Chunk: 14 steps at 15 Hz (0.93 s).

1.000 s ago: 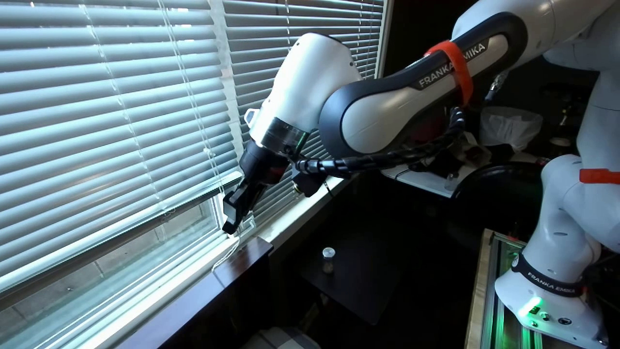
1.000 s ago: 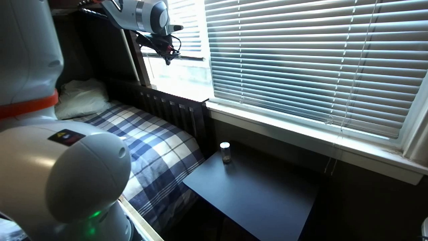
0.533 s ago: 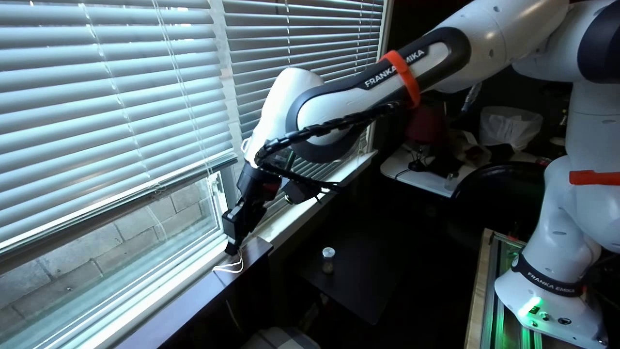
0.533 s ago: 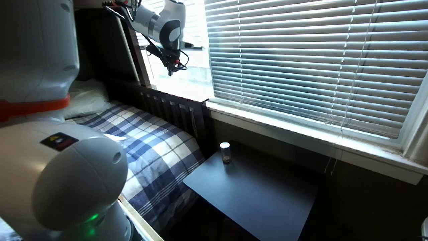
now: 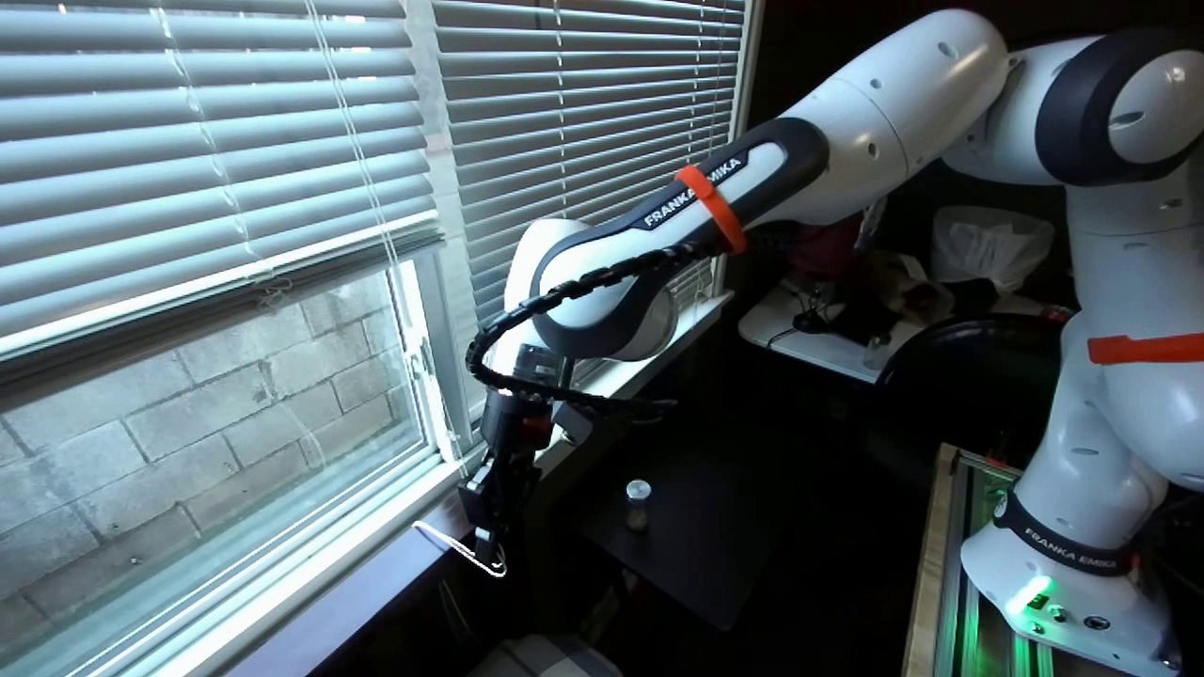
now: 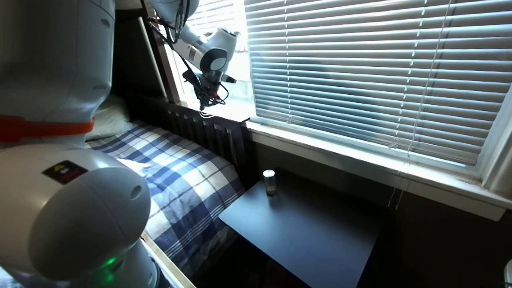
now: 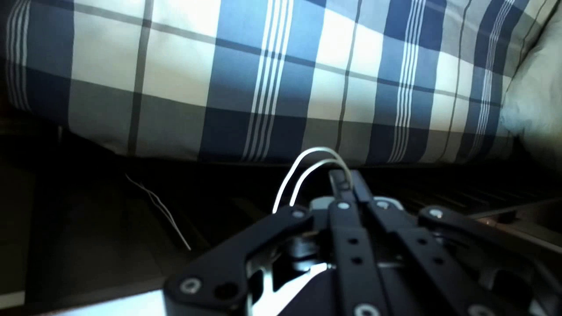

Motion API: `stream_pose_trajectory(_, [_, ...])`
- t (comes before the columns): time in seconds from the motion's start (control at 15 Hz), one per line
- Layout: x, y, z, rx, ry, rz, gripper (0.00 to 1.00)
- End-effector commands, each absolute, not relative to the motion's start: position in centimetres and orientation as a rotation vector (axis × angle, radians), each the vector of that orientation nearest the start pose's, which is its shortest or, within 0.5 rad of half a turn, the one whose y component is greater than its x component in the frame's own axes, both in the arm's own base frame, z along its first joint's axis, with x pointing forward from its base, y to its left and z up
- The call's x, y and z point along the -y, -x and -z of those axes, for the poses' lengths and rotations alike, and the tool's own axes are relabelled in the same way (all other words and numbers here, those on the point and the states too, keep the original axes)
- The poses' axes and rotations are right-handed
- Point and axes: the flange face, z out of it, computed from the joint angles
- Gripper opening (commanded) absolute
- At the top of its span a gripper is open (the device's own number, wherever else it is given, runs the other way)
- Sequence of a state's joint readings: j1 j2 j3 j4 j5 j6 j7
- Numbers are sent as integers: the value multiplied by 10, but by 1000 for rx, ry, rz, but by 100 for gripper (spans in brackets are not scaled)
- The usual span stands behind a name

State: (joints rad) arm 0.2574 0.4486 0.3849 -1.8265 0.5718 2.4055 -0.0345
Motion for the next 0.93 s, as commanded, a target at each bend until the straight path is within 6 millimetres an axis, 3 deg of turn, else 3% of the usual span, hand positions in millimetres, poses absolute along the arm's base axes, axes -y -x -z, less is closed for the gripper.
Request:
stream_pose_trajectory(0.0, [-381,-534,-275,273,2519,-215,0])
stream_pose_trajectory(0.47, [-375,-534,-239,241,2503,-340,0])
stream_pose_trajectory(0.87, [-377,-544,-264,303,2541,-224,0])
